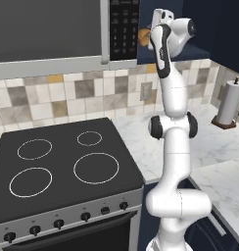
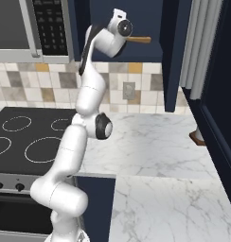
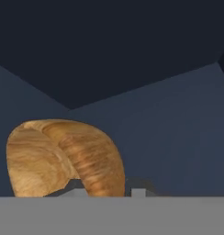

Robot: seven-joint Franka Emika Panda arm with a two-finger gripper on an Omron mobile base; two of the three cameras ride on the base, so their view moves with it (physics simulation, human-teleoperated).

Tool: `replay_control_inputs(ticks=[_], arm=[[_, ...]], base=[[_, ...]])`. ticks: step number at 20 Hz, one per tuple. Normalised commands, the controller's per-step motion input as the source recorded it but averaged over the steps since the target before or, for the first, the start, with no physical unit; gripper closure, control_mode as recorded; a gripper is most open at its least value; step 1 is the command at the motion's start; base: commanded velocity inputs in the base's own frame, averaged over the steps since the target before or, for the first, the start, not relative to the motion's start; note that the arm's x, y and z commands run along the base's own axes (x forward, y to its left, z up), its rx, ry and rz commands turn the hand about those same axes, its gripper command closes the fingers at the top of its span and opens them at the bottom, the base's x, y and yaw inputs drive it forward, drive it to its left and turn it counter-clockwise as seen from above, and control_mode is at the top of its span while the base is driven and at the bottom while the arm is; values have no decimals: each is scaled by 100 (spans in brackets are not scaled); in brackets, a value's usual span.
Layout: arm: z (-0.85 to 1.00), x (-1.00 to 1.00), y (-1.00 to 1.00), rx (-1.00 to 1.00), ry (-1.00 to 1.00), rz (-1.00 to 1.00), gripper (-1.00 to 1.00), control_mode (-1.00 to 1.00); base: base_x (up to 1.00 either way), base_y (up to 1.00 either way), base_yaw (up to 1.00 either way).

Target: Organize the utensils by type. Pick up the wooden spoons from the counter and place them in the open cabinet. Then pick up the metallic utensils from the counter and place them in the open drawer.

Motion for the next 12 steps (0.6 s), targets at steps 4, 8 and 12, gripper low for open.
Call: replay_control_inputs(ticks=[4,8,12], arm=[[0,18,0,0,10,0,-100,-100],[2,15,0,0,16,2,-100,-100],[14,6,0,0,22,6,-100,-100]], base=[[0,0,0],[0,0,0],[0,0,0]])
